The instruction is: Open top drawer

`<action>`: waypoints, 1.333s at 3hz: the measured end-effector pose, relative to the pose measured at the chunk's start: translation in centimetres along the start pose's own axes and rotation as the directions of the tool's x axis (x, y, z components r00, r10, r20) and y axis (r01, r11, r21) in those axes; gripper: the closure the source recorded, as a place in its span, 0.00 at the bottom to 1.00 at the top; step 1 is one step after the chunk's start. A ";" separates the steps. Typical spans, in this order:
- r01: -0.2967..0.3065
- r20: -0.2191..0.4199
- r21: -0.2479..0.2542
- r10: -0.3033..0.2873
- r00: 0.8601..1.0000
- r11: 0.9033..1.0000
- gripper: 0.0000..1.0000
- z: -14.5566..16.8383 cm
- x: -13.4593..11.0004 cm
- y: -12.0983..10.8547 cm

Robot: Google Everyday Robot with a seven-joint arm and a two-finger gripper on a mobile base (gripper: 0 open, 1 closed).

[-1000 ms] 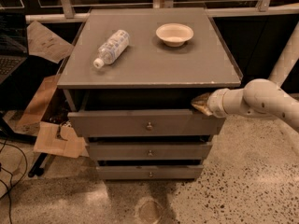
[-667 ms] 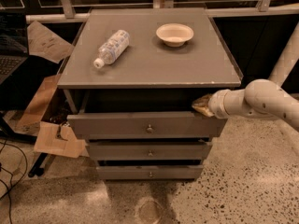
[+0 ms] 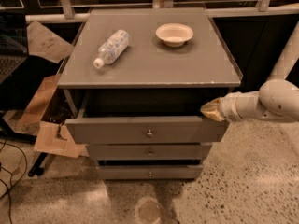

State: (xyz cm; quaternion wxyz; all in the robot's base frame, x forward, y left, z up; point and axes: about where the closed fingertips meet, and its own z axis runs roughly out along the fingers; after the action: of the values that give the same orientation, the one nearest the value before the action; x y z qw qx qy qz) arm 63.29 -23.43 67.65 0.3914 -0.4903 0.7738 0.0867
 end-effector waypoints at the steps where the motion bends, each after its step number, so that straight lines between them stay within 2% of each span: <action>1: -0.041 -0.016 -0.045 0.040 0.999 0.998 1.00 -2.8 1.5 1.4; 2: -0.040 -0.016 -0.045 0.040 0.999 0.998 1.00 -2.8 1.5 1.4; 4: -0.004 0.038 -0.049 0.006 0.999 0.999 1.00 -0.9 -1.0 0.7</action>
Offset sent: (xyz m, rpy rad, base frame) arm -0.0938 -0.0434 0.0075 0.0515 0.1925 0.0522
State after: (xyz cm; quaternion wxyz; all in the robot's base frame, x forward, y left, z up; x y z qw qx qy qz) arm 62.50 -22.82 68.78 0.3936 -0.4962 0.7651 0.1161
